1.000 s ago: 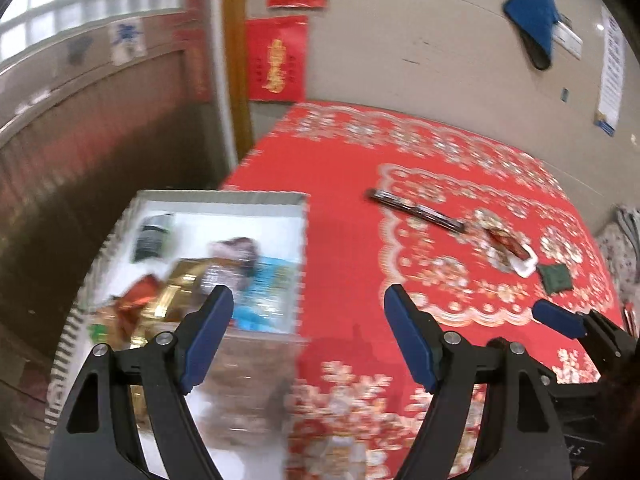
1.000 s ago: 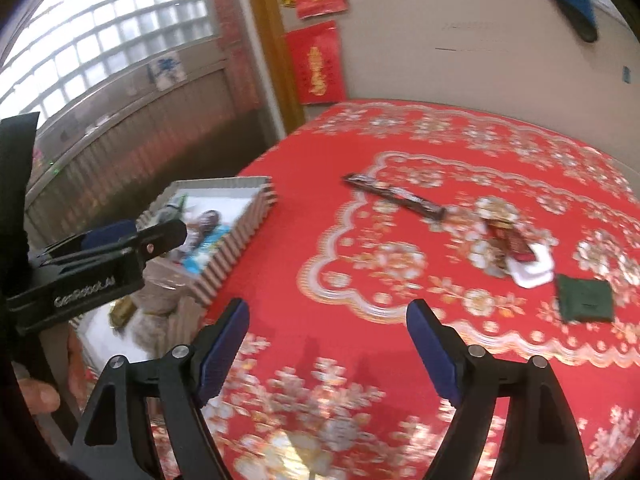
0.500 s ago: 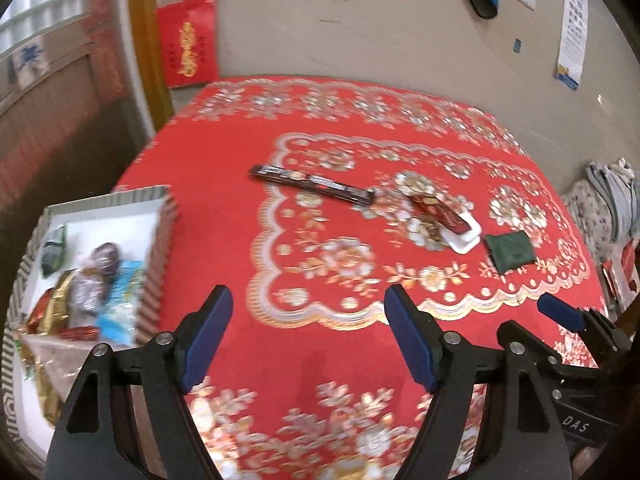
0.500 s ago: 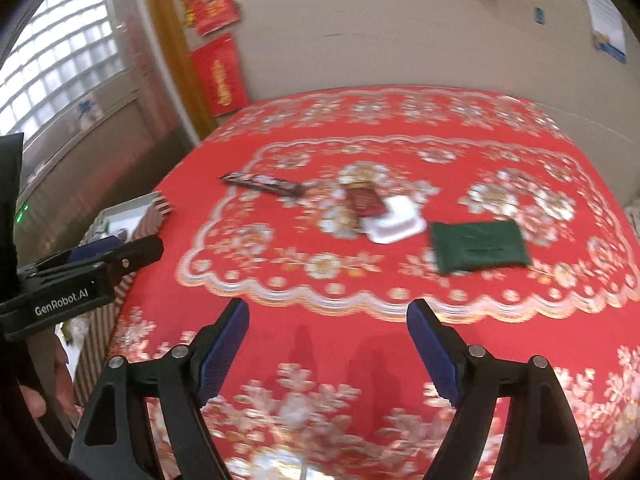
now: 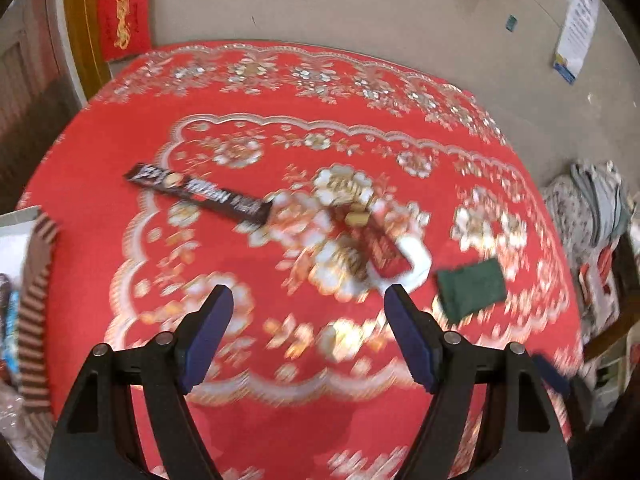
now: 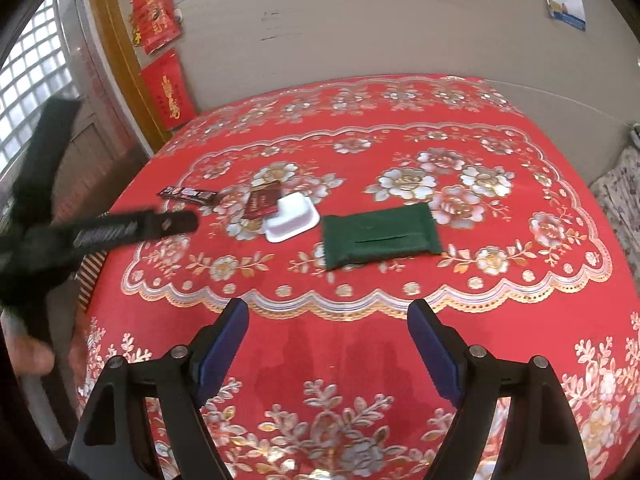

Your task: Organize snacks

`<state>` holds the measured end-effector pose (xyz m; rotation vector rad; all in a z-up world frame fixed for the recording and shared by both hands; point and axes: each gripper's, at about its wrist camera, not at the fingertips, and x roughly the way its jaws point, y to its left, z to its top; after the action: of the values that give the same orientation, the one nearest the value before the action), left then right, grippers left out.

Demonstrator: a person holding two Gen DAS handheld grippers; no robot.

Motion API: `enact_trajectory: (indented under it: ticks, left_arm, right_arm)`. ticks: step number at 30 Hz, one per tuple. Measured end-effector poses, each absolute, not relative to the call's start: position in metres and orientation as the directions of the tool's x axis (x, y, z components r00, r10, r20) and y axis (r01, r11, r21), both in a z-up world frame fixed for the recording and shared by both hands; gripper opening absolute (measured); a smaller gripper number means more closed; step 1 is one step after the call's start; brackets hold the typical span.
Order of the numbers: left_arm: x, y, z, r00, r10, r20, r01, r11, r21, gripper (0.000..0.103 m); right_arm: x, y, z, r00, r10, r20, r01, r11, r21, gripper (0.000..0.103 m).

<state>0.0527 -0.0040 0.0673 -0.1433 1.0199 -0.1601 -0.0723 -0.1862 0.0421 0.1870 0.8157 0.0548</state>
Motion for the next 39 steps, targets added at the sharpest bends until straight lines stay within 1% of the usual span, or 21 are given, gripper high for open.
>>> enact_trajectory:
  ticks: [5, 13, 17, 20, 21, 23, 25, 27, 29, 30, 37, 38, 39]
  left_arm:
    - [0.088, -0.024, 0.056, 0.47, -0.211, -0.857, 0.029, 0.974, -0.224, 0.078]
    - [0.117, -0.042, 0.034, 0.409, -0.214, -0.887, 0.0, 0.972, -0.234, 0.079]
    - [0.117, -0.046, 0.033, 0.418, -0.203, -0.885, 0.03, 0.977, -0.21, 0.079]
    - [0.115, -0.041, 0.033, 0.425, -0.232, -0.875, 0.049, 0.971, -0.234, 0.078]
    - [0.116, -0.041, 0.033, 0.424, -0.236, -0.874, 0.055, 0.97, -0.235, 0.075]
    - [0.115, -0.04, 0.034, 0.422, -0.223, -0.879, 0.065, 0.974, -0.216, 0.066]
    - [0.114, -0.038, 0.035, 0.423, -0.219, -0.88, 0.075, 0.976, -0.206, 0.045]
    - [0.114, -0.035, 0.035, 0.421, -0.215, -0.881, 0.085, 0.977, -0.198, 0.035]
    - [0.114, -0.03, 0.035, 0.413, -0.234, -0.88, 0.09, 0.972, -0.216, 0.029]
    - [0.114, -0.029, 0.034, 0.411, -0.235, -0.881, 0.092, 0.972, -0.217, 0.024]
    - [0.111, -0.027, 0.034, 0.405, -0.232, -0.884, 0.104, 0.973, -0.208, 0.022]
    - [0.111, -0.028, 0.034, 0.403, -0.228, -0.887, 0.102, 0.974, -0.204, 0.022]
    - [0.112, -0.031, 0.035, 0.4, -0.221, -0.89, 0.108, 0.975, -0.194, 0.026]
  right_arm:
    - [-0.07, -0.196, 0.038, 0.677, 0.123, -0.726, 0.023, 0.982, 0.188, 0.083]
    - [-0.062, -0.212, 0.031, 0.67, 0.132, -0.73, 0.032, 0.978, 0.206, 0.083]
    - [-0.057, -0.217, 0.028, 0.664, 0.138, -0.735, 0.034, 0.976, 0.214, 0.083]
    - [-0.053, -0.216, 0.028, 0.656, 0.14, -0.742, 0.024, 0.978, 0.206, 0.083]
    - [-0.051, -0.215, 0.028, 0.655, 0.138, -0.742, 0.021, 0.979, 0.201, 0.083]
    - [-0.048, -0.215, 0.029, 0.657, 0.141, -0.741, 0.016, 0.98, 0.201, 0.083]
    - [-0.045, -0.214, 0.029, 0.653, 0.147, -0.743, 0.014, 0.978, 0.206, 0.083]
    - [-0.043, -0.211, 0.03, 0.654, 0.146, -0.742, 0.01, 0.98, 0.201, 0.083]
    - [-0.042, -0.21, 0.031, 0.655, 0.146, -0.742, 0.006, 0.98, 0.198, 0.083]
    - [-0.041, -0.209, 0.031, 0.655, 0.147, -0.741, 0.005, 0.98, 0.198, 0.083]
    - [-0.024, -0.191, 0.041, 0.67, 0.16, -0.725, -0.057, 0.985, 0.164, 0.083]
    - [-0.02, -0.188, 0.044, 0.675, 0.163, -0.72, -0.077, 0.986, 0.151, 0.083]
    - [-0.017, -0.187, 0.046, 0.677, 0.163, -0.717, -0.087, 0.986, 0.141, 0.083]
